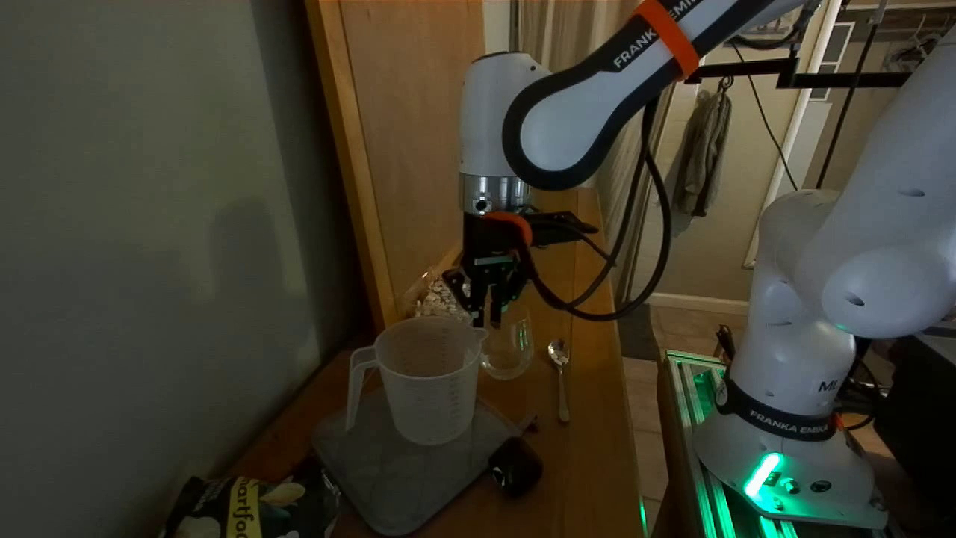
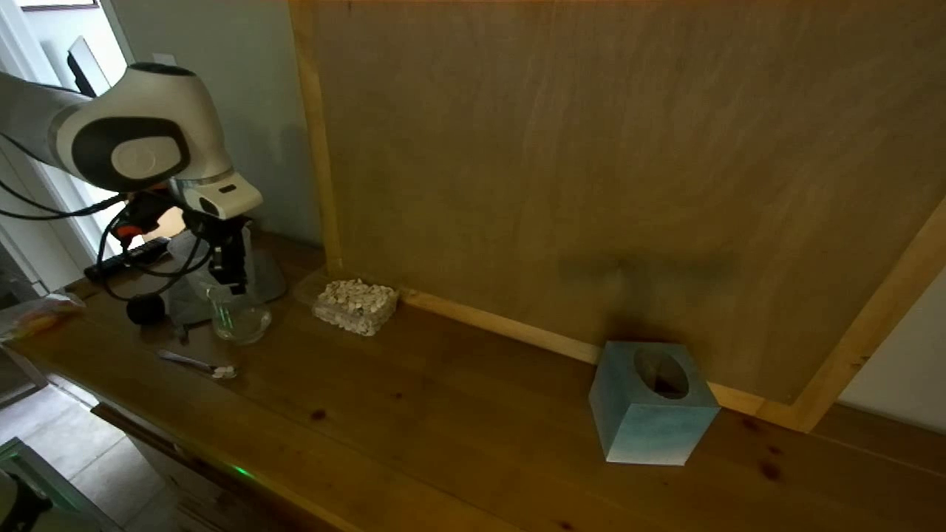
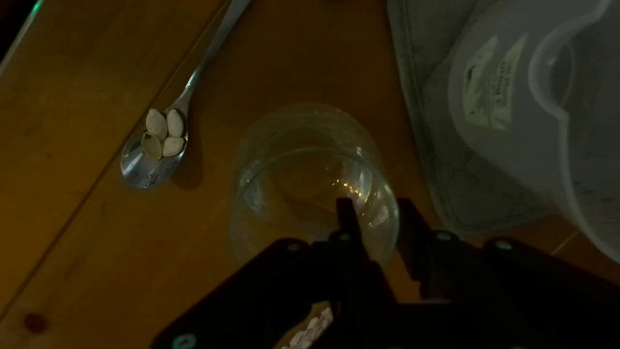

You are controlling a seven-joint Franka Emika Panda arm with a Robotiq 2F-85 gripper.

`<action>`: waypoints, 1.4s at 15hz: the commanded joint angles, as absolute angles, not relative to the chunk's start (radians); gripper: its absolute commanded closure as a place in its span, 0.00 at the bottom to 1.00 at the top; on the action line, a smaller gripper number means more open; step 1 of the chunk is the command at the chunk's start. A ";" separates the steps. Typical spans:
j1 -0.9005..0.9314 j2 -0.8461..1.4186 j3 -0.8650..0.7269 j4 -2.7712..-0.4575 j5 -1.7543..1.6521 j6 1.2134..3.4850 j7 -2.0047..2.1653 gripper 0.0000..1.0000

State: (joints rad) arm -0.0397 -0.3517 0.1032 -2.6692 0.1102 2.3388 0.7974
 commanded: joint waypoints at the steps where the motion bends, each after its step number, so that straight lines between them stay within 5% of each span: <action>1: -0.055 -0.363 0.112 -2.678 0.083 2.325 0.817 0.99; 21: -0.030 -0.457 0.214 -2.578 -0.129 2.167 0.795 0.99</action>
